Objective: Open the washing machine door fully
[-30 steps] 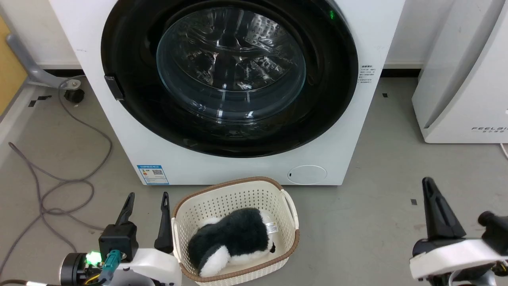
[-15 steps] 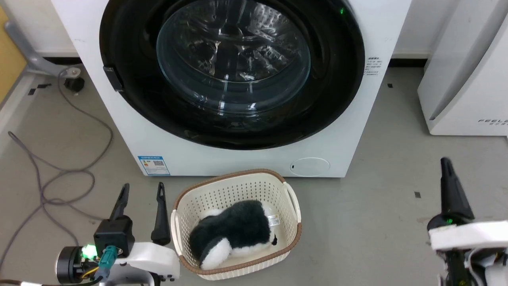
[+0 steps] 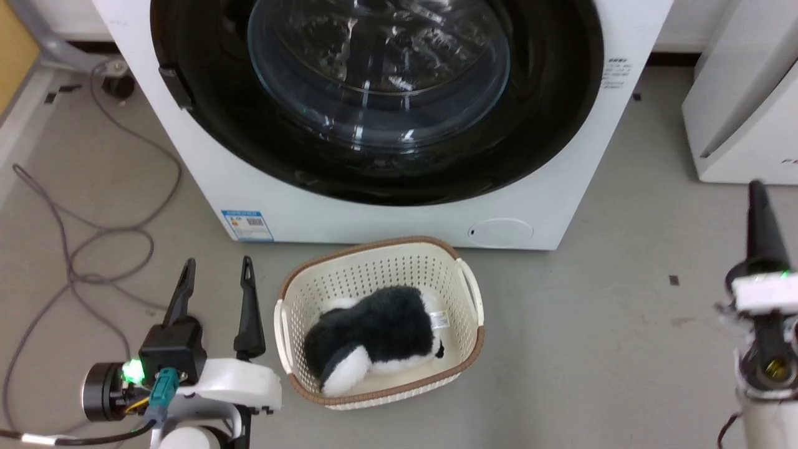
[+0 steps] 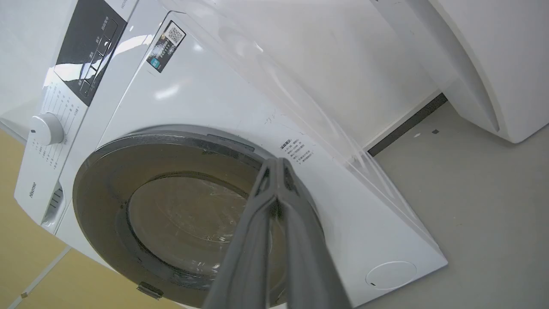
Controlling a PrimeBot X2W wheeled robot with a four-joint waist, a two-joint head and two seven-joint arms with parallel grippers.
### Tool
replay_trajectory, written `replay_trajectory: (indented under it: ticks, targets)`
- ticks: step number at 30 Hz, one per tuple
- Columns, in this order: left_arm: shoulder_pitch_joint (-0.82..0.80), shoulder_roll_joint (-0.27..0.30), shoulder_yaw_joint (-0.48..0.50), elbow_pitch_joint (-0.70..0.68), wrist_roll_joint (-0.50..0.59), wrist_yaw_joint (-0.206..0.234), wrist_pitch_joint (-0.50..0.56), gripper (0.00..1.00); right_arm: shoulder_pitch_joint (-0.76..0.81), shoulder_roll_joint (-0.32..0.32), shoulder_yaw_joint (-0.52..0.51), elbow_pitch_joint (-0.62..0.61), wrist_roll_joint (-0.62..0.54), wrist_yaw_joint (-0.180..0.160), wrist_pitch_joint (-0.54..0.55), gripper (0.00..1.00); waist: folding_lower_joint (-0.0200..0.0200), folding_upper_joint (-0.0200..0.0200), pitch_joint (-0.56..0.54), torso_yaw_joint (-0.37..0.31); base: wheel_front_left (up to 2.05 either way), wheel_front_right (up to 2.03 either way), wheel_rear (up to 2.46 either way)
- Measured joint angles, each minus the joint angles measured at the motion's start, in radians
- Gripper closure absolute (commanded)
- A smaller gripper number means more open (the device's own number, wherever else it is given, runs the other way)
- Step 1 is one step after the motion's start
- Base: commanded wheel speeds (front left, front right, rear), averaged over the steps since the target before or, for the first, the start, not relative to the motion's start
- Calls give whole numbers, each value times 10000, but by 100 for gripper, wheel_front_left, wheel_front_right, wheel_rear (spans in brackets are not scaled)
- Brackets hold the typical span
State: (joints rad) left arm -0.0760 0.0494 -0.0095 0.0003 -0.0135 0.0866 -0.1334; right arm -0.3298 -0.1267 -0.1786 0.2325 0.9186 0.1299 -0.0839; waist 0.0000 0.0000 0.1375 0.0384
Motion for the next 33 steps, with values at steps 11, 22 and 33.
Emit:
replay_trajectory:
  ticks: [11,22,33]
  targets:
    - [-534,2,-12,-123,0,100,-190,0,-2220,-757,-2,1499,978,-2,25,100,0,0,798,254,0,0,0]
    - [-1026,2,-58,-224,13,228,-443,0,-4560,-1177,562,3001,1753,-2,222,100,1,0,1617,520,0,0,0]
    - [-1375,2,-165,-255,-4,443,-669,0,-6513,-1547,1292,4146,2410,-2,685,100,0,0,2321,839,0,0,0]
